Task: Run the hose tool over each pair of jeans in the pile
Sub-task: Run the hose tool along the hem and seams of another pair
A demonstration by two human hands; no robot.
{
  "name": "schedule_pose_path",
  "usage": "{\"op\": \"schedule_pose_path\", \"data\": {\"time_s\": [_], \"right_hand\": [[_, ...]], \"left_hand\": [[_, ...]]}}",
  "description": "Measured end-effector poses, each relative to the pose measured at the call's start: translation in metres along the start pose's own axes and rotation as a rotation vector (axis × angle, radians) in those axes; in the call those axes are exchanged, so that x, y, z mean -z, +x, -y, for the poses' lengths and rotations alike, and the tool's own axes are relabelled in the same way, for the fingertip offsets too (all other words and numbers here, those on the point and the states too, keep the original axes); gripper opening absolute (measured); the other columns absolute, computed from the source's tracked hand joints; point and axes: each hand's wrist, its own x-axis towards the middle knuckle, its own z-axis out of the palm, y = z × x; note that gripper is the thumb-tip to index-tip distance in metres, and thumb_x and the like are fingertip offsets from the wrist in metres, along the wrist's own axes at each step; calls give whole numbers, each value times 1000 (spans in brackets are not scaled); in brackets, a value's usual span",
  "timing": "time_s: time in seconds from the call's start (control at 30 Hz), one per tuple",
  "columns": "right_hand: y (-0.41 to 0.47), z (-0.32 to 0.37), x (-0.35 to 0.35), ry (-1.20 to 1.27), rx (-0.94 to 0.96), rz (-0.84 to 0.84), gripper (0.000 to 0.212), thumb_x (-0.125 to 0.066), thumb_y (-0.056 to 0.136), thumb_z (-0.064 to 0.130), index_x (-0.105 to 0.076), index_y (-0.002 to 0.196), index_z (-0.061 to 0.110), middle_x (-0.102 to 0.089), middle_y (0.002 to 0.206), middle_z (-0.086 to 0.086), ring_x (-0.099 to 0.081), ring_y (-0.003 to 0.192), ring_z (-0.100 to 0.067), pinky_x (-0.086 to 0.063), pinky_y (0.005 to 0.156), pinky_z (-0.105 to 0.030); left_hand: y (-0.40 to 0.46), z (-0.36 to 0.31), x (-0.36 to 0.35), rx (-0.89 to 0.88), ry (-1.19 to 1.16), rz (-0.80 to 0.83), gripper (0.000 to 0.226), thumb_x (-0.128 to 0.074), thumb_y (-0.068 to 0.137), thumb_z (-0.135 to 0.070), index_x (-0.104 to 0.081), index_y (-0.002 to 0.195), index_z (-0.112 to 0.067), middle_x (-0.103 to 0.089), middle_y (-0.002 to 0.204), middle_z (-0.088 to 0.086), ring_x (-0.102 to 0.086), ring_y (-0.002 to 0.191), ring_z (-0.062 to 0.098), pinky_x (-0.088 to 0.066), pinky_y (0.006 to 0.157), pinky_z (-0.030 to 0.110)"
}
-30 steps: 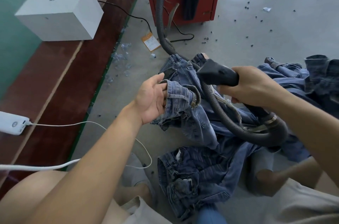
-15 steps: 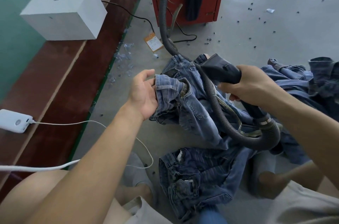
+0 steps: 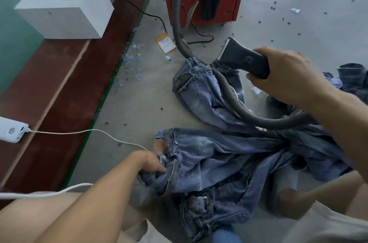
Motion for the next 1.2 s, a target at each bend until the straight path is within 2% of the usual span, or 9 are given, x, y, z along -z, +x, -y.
{"op": "schedule_pose_path", "data": {"time_s": [0.1, 0.17, 0.27, 0.37, 0.5, 0.67, 0.73, 0.93, 1.2], "right_hand": [[6, -3, 3, -64, 110, -65, 44, -71, 89, 31, -56, 129, 30, -72, 95, -12, -61, 76, -34, -45, 68, -37], [6, -2, 2, -73, 162, -89, 44, -67, 90, 32, -54, 131, 27, -72, 96, -12, -64, 77, -35, -49, 69, -40], [2, -4, -4, -69, 180, -24, 42, -58, 89, 40, -55, 128, 25, -73, 93, -11, -65, 73, -34, -47, 64, -37], [-1, -13, -13, -93, 128, 118, 38, -64, 91, 37, -57, 125, 25, -72, 92, -9, -60, 70, -31, -38, 63, -34], [-8, -16, -24, -1, 7, 166, 38, -67, 89, 42, -56, 124, 31, -60, 79, 3, -47, 70, -25, -36, 65, -34], [-12, -18, -36, -17, -40, 236, 32, -71, 89, 41, -57, 117, 31, -63, 80, 2, -55, 74, -28, -39, 64, -36], [-13, -17, -42, -36, -33, 324, 29, -70, 89, 41, -57, 113, 31, -65, 81, -1, -59, 74, -29, -41, 62, -36], [-14, -14, -51, -86, 3, 421, 34, -67, 87, 41, -55, 117, 33, -68, 90, -7, -63, 77, -31, -42, 63, -36], [-13, -14, -46, -72, -2, 401, 29, -69, 88, 37, -55, 111, 29, -61, 78, 2, -57, 66, -21, -42, 58, -36]], "left_hand": [[1, 5, 3, -90, -171, -304, 14, -63, 91, -13, -66, 77, -9, -66, 96, 15, -55, 85, 16, -39, 60, 22], [5, 5, 4, -133, -340, -293, 20, -69, 82, -15, -67, 63, -17, -62, 90, 3, -58, 86, 18, -42, 64, 21], [2, -2, -12, -43, -361, 139, 48, -73, 75, -60, -73, 108, -24, -67, 119, 8, -63, 106, 23, -49, 88, 28], [21, 0, -36, 97, -434, 246, 94, -44, 95, -73, -28, 159, -6, -31, 164, 19, -41, 145, 41, -42, 115, 50], [38, 5, -34, 68, -703, -117, 86, -61, 96, -57, -35, 155, 0, -40, 160, 18, -44, 144, 33, -41, 115, 41], [43, 2, -19, 215, -1413, -111, 74, -77, 85, -55, -57, 132, 0, -65, 130, 22, -62, 119, 37, -55, 94, 51], [37, 2, -10, 195, -1496, -48, 60, -73, 89, -55, -69, 115, -1, -75, 102, 22, -71, 92, 33, -58, 77, 44], [20, -6, -3, -22, -1560, -47, 26, -47, 90, 0, -65, 108, -6, -70, 92, 19, -67, 74, 33, -57, 72, 41], [2, -8, 16, -147, -1652, -193, 40, -76, 87, -38, -74, 113, -7, -75, 104, 18, -72, 81, 35, -61, 81, 49]]}}
